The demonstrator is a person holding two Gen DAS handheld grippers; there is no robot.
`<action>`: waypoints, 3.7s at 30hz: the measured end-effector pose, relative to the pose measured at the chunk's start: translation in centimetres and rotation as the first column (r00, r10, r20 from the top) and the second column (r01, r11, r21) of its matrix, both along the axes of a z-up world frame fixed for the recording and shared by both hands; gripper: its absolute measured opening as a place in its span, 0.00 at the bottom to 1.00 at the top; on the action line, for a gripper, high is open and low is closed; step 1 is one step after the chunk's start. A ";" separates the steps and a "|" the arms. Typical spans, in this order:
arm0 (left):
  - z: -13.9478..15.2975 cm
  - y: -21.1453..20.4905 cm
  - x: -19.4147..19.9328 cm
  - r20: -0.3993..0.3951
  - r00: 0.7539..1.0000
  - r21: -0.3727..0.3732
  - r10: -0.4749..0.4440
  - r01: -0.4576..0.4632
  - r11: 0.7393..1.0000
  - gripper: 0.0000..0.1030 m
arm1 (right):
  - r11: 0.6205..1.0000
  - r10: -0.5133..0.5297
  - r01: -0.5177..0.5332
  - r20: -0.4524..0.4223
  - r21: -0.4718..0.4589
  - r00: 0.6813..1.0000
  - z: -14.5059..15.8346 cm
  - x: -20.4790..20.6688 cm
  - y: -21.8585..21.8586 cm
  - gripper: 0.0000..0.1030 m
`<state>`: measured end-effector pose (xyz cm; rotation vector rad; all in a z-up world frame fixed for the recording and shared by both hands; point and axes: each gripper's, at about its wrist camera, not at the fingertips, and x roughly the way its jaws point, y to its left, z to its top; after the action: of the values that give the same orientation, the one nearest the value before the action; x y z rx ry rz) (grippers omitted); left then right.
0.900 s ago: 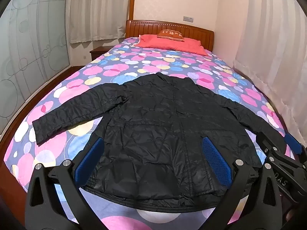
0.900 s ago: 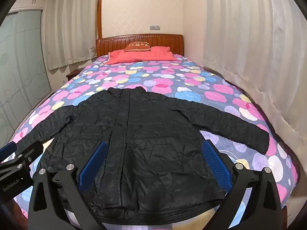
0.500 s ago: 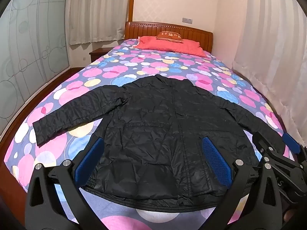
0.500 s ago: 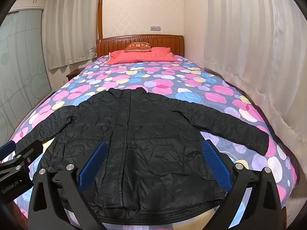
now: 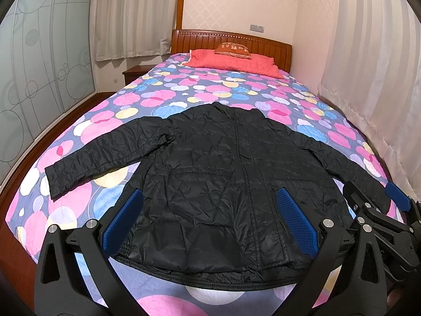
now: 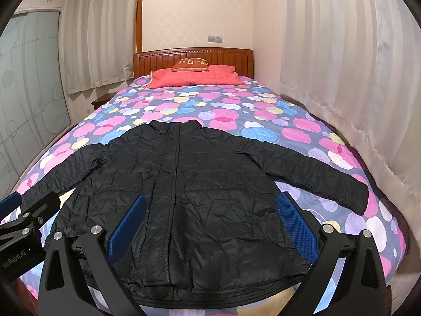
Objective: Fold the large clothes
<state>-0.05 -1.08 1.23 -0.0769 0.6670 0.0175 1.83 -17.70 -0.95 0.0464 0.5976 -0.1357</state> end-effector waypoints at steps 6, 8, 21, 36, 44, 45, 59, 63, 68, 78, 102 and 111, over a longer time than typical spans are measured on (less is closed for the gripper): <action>-0.1 0.7 -0.5 0.007 1.000 -0.006 -0.001 0.001 1.000 0.98 | 1.000 0.001 -0.001 0.000 -0.002 1.000 0.0 0.0 0.0 0.96; 0.1 0.6 -0.6 0.007 1.000 -0.006 0.000 0.000 1.000 0.98 | 1.000 0.001 -0.001 0.000 -0.003 1.000 0.0 0.0 0.0 0.96; 0.1 0.5 -0.9 0.004 1.000 -0.007 0.000 0.000 1.000 0.98 | 1.000 0.000 0.000 0.000 -0.006 1.000 0.1 -0.1 0.0 0.96; -0.4 0.8 -0.5 0.002 1.000 -0.006 -0.003 0.003 1.000 0.98 | 1.000 0.001 -0.001 -0.001 -0.008 1.000 0.3 -0.3 0.2 0.96; -0.4 0.8 -0.5 0.001 1.000 -0.007 -0.002 0.002 1.000 0.98 | 1.000 0.001 -0.001 -0.001 -0.009 1.000 0.3 -0.3 0.3 0.96; -0.4 0.9 -0.5 0.001 1.000 -0.008 -0.003 0.003 1.000 0.98 | 1.000 0.001 -0.001 0.000 -0.009 1.000 0.3 -0.3 0.2 0.96; -0.7 1.1 -0.6 -0.001 1.000 -0.010 -0.001 0.001 1.000 0.98 | 1.000 0.002 -0.002 -0.003 -0.010 1.000 0.3 -0.4 0.2 0.96; -0.7 1.1 -0.7 -0.002 1.000 -0.010 -0.001 0.001 1.000 0.98 | 1.000 0.003 -0.003 -0.003 -0.011 1.000 0.3 -0.4 0.1 0.96; -0.7 1.1 -0.6 -0.003 1.000 -0.010 -0.002 0.002 1.000 0.98 | 1.000 0.002 -0.003 -0.003 -0.011 1.000 0.2 -0.2 -0.5 0.96; -1.5 1.3 -0.8 -0.022 1.000 -0.014 0.002 -0.002 1.000 0.98 | 1.000 -0.001 0.001 -0.016 -0.009 1.000 -0.6 -0.3 0.5 0.96; -13.0 16.3 10.9 -0.301 0.868 -0.099 0.396 -0.441 0.892 0.98 | 0.813 -0.426 0.474 -0.208 0.337 0.880 -11.8 5.1 -25.1 0.44; -16.0 22.3 11.1 -0.376 0.749 -0.113 0.545 -0.621 0.776 0.98 | 0.543 -0.569 0.591 -0.256 0.596 0.781 -17.2 3.5 -35.0 0.57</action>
<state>11.04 21.17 -14.74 -0.5253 0.9537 0.5814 5.28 -52.67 -18.14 0.9544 0.6191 -0.5833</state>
